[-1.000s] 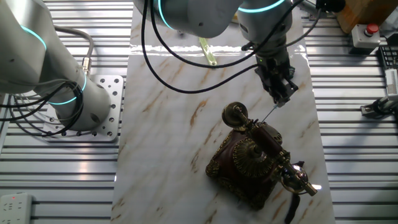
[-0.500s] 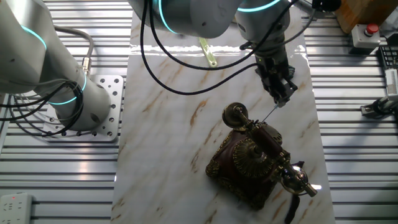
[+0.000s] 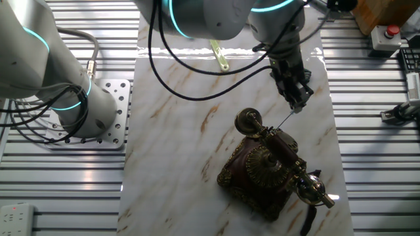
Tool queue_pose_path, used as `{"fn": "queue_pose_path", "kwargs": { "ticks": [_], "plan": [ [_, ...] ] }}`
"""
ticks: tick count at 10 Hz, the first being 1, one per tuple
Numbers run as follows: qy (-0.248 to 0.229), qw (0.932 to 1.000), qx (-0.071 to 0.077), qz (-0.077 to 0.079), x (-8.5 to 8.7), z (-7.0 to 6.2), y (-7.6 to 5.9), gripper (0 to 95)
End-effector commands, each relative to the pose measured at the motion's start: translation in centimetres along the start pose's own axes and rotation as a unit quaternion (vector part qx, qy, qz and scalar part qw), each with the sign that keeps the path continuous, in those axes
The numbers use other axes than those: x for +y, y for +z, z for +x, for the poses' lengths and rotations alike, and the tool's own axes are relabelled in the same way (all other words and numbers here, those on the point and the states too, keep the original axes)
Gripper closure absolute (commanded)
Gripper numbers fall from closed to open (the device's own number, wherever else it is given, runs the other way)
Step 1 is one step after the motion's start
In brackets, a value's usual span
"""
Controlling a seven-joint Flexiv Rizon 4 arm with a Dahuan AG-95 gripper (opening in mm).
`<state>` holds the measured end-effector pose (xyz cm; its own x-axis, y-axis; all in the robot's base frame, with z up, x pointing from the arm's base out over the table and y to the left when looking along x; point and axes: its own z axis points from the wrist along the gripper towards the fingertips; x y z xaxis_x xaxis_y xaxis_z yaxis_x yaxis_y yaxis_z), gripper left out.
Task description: Dial a number on an old rotary phone
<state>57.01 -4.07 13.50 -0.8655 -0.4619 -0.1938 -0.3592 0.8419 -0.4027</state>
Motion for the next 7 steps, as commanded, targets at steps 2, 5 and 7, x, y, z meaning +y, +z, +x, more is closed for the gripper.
{"fn": "queue_pose_path", "kwargs": {
  "ticks": [2,5,7],
  "plan": [
    [0.008,1.0,-0.001,0.003,0.03,-0.17,-0.02,95.0],
    [0.015,0.9998,-0.002,0.01,0.02,-0.14,0.28,95.0],
    [0.02,0.9997,-0.01,0.013,0.0,-0.15,0.42,95.0]
  ]
}}
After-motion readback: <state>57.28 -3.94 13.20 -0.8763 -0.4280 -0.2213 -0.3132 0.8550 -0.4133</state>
